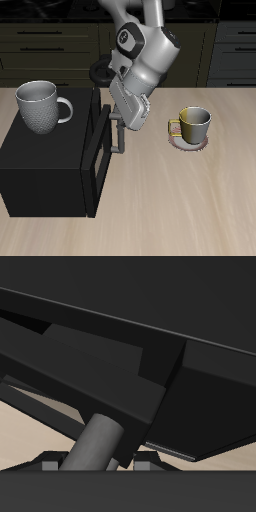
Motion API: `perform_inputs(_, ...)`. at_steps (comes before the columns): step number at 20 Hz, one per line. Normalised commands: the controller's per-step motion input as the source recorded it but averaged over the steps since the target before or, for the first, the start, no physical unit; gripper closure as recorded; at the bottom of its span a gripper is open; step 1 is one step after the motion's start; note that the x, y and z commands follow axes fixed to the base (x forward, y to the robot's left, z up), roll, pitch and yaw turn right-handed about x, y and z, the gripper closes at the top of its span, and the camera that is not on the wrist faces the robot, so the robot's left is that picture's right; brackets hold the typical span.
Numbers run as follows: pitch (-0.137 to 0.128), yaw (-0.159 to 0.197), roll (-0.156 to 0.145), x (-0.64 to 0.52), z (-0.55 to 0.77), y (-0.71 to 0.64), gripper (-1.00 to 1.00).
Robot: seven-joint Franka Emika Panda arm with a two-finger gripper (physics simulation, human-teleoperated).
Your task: Open the microwave
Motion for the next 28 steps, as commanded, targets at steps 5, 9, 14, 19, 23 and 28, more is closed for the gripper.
perform_inputs(5, 0.034, 0.013, 0.049, 0.10, -0.11, 0.31, 1.00)
perform_inputs(9, 0.022, 0.027, 0.046, 0.09, -0.07, 0.26, 1.00)
perform_inputs(14, 0.031, -0.007, 0.066, 0.03, -0.09, 0.33, 1.00)
perform_inputs(19, 0.044, 0.019, 0.062, 0.03, -0.13, 0.31, 1.00)
perform_inputs(23, 0.016, 0.043, 0.084, 0.04, -0.11, 0.38, 1.00)
perform_inputs(28, 0.022, 0.051, 0.057, 0.01, -0.12, 0.36, 1.00)
